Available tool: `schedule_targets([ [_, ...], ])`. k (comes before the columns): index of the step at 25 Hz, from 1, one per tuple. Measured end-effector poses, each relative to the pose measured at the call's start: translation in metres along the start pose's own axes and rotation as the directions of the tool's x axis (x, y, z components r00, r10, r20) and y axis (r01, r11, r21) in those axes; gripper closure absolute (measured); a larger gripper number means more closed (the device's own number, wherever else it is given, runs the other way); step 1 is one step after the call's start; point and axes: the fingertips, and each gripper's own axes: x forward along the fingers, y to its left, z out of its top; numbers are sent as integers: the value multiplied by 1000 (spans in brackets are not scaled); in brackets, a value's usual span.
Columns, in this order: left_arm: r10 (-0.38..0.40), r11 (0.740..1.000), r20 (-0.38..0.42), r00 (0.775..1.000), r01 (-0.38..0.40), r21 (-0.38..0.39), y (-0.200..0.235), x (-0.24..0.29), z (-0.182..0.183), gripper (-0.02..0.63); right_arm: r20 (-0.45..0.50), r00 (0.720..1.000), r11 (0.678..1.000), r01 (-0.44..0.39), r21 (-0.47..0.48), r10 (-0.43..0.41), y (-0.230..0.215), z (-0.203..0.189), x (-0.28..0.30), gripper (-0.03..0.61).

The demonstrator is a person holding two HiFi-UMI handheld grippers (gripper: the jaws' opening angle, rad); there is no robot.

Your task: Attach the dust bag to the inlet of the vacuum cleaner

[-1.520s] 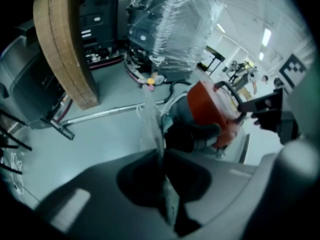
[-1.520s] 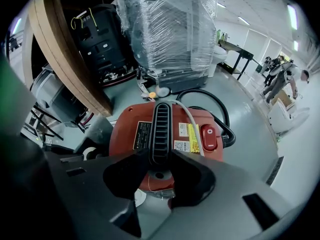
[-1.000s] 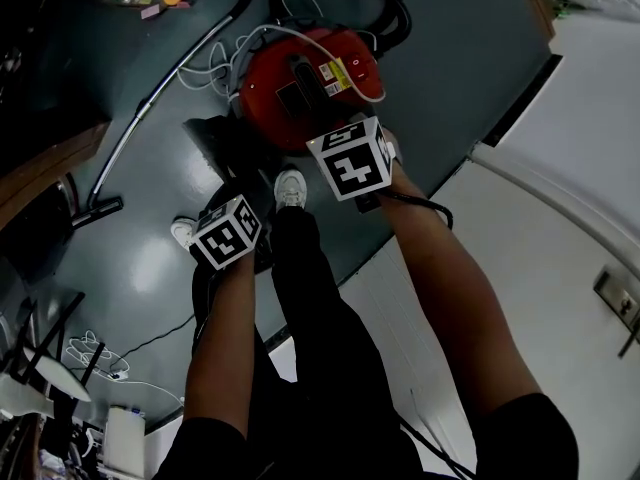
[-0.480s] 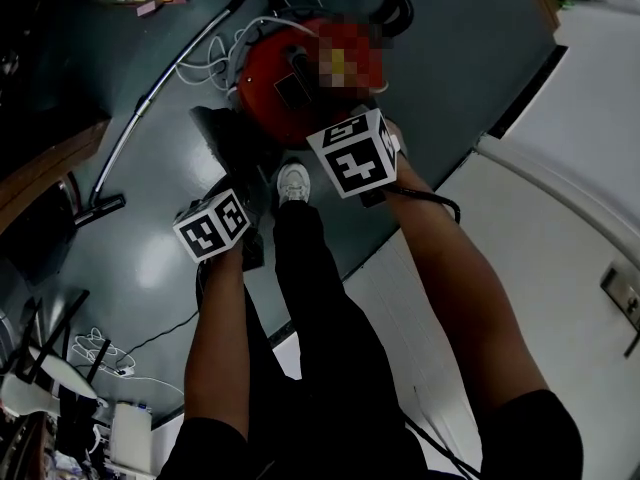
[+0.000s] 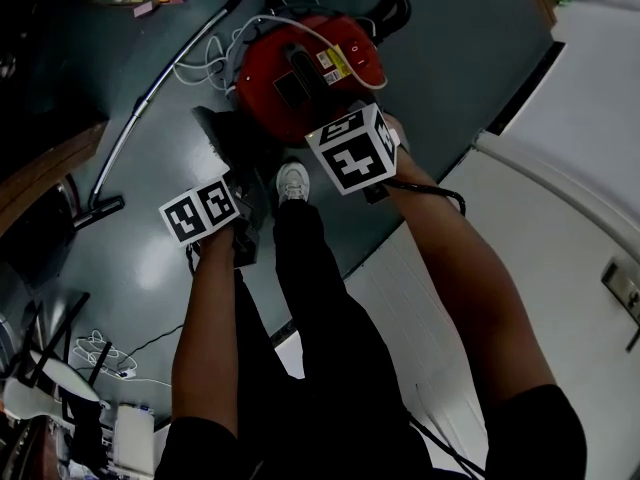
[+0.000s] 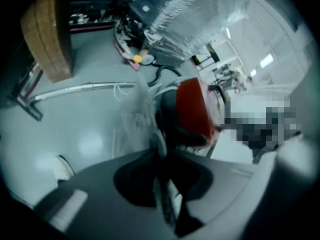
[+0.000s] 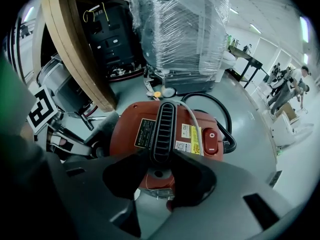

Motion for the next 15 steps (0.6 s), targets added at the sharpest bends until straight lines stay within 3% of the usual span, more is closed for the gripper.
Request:
schedule_targets([
  [1, 37, 995, -17, 999, -36, 95, -2, 1, -1, 560, -4, 1000, 1000, -1, -6, 1, 0, 0, 0, 440],
  [2, 91, 970, -36, 995, -80, 231, -6, 2, -3, 561, -7, 1000, 1000, -1, -8, 1, 0, -1, 0, 440],
  [3, 137, 925, -51, 989, -109, 364, -9, 4, -6, 561, -9, 1000, 1000, 2, -6, -2, 0, -1, 0, 440],
  [4, 161, 886, -65, 985, -115, 450, -12, 5, -7, 560, -10, 1000, 1000, 6, -2, -6, 0, -1, 0, 440],
  [5, 157, 877, -79, 984, -102, 470, -13, 6, -7, 560, -10, 1000, 1000, 10, 2, -10, 0, -1, 0, 440],
  [6, 130, 899, -91, 987, -79, 431, -12, 5, -6, 560, -12, 1000, 1000, 13, 3, -13, 0, -1, 0, 440],
  [8, 53, 963, -98, 994, -25, 267, -10, 4, -4, 561, -15, 1000, 1000, 12, 4, -12, 0, -1, 0, 440],
  [10, -9, 994, -83, 997, 18, 110, -9, 4, -3, 558, -13, 1000, 1000, 11, 2, -11, 0, -1, -1, 440],
  [12, -83, 994, -44, 996, 80, -78, -9, 5, 1, 554, -5, 1000, 1000, 14, -1, -14, -2, 1, 0, 440],
  [14, -154, 951, 25, 988, 155, -269, -9, 6, 3, 549, -1, 1000, 1000, 18, -4, -18, -4, 1, 1, 440],
  [15, -164, 934, 57, 985, 174, -313, -8, 6, 4, 549, 0, 1000, 1000, 19, -4, -19, -5, 0, 1, 440],
])
